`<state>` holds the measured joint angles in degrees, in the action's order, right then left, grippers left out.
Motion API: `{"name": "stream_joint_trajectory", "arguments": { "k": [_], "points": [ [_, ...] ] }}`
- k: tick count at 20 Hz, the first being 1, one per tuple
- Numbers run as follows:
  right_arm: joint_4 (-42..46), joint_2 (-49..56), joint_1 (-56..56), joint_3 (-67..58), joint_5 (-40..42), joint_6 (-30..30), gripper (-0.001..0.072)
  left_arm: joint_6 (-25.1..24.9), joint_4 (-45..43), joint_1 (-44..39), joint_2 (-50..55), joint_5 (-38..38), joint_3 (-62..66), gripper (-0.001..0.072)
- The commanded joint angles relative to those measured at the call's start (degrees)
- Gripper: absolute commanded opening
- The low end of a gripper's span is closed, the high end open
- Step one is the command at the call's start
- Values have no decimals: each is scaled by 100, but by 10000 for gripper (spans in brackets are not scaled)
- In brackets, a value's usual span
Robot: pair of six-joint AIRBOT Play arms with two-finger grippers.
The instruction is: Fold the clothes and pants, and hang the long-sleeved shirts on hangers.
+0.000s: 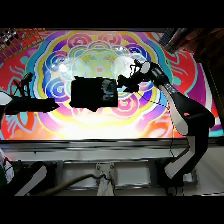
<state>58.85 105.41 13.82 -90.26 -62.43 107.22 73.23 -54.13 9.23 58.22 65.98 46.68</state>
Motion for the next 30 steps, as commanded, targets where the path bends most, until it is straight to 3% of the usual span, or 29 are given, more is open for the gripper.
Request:
{"name": "stream_joint_trajectory", "arguments": {
  "k": [1,12,19,20,21,22,23,30],
  "points": [
    [-374,136,-26,68,205,-214,496,-4,83,4,-2,-68,-2,7],
    [-629,306,59,70,457,-369,494,-22,83,4,-2,-70,-2,7],
    [-835,444,236,81,549,-461,438,-22,85,4,-2,-66,-2,7],
    [-933,474,260,81,573,-503,420,-22,85,4,-2,-68,-2,7],
    [-931,476,291,81,647,-511,284,-22,85,4,-2,-68,-2,7],
    [-933,459,310,79,726,-518,64,-22,85,4,-2,-66,-2,7],
    [-911,420,306,79,813,-514,36,-22,85,4,-2,-66,-2,7],
    [-656,-619,-693,-553,732,-422,33,-26,85,4,-2,-68,-2,7]
  ]
}}
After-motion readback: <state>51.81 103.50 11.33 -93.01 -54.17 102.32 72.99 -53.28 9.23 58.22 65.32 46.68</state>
